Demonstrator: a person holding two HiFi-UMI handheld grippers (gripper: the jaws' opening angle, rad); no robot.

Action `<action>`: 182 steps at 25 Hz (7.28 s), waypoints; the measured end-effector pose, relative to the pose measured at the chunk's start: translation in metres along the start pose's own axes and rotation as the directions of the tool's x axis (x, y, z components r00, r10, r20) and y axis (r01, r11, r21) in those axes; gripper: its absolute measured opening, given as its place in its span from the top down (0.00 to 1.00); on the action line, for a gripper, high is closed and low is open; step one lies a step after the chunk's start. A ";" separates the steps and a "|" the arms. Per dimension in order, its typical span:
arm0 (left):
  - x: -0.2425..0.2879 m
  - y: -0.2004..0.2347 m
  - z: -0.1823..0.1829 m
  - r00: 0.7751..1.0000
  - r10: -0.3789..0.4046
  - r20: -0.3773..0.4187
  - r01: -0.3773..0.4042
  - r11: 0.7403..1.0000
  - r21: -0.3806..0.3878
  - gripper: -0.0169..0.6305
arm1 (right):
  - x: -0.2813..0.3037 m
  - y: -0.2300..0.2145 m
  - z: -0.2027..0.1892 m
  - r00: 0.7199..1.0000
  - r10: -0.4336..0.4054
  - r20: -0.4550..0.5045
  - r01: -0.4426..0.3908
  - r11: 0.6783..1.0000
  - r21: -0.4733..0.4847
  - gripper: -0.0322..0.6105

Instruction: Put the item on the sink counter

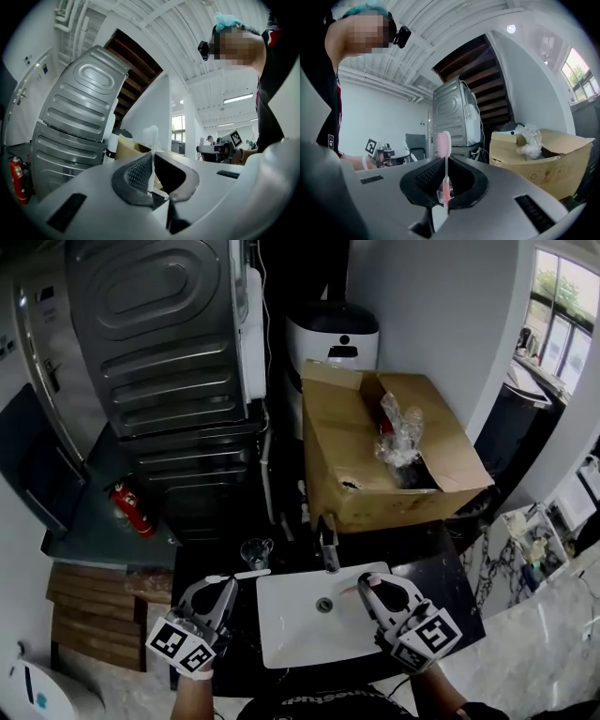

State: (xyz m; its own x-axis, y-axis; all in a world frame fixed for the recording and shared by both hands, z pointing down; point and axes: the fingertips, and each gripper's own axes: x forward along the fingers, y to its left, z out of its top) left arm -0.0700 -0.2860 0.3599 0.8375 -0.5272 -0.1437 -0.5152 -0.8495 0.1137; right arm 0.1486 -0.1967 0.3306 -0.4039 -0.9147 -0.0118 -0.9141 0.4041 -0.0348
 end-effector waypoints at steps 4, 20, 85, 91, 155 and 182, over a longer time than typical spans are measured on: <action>0.017 0.023 -0.013 1.000 0.027 -0.006 -0.027 0.999 -0.028 0.93 | 0.018 -0.008 0.004 1.000 0.026 0.003 -0.026 1.000 -0.002 0.87; 0.078 0.131 -0.148 0.948 0.057 -0.313 -0.105 0.985 -0.138 0.93 | 0.036 -0.031 -0.043 0.992 0.070 -0.105 -0.061 0.994 0.088 0.87; 0.014 -0.022 -0.039 0.993 0.052 -0.105 -0.050 0.999 0.019 0.95 | 0.060 0.004 -0.023 0.965 0.257 -0.050 -0.252 0.964 0.089 0.87; -0.021 -0.006 -0.049 0.985 0.116 -0.124 -0.116 0.993 0.004 0.95 | 0.130 0.015 -0.039 0.935 0.347 -0.080 -0.334 0.932 0.141 0.87; 0.037 -0.051 -0.042 0.995 -0.040 -0.092 0.044 0.998 0.043 0.95 | 0.086 0.040 -0.047 0.963 0.260 -0.072 -0.267 0.957 -0.117 0.83; 0.083 -0.112 -0.038 0.985 -0.154 -0.073 0.159 0.984 0.079 0.95 | 0.006 0.006 -0.032 0.990 0.135 -0.047 -0.140 0.980 -0.144 0.89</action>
State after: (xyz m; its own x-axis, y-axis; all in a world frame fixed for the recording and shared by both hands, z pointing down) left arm 0.0636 -0.2338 0.3723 0.9178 -0.3874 -0.0871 -0.3879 -0.9216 0.0113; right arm 0.1390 -0.1998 0.3621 -0.5246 -0.8508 0.0301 -0.8442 0.5244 0.1112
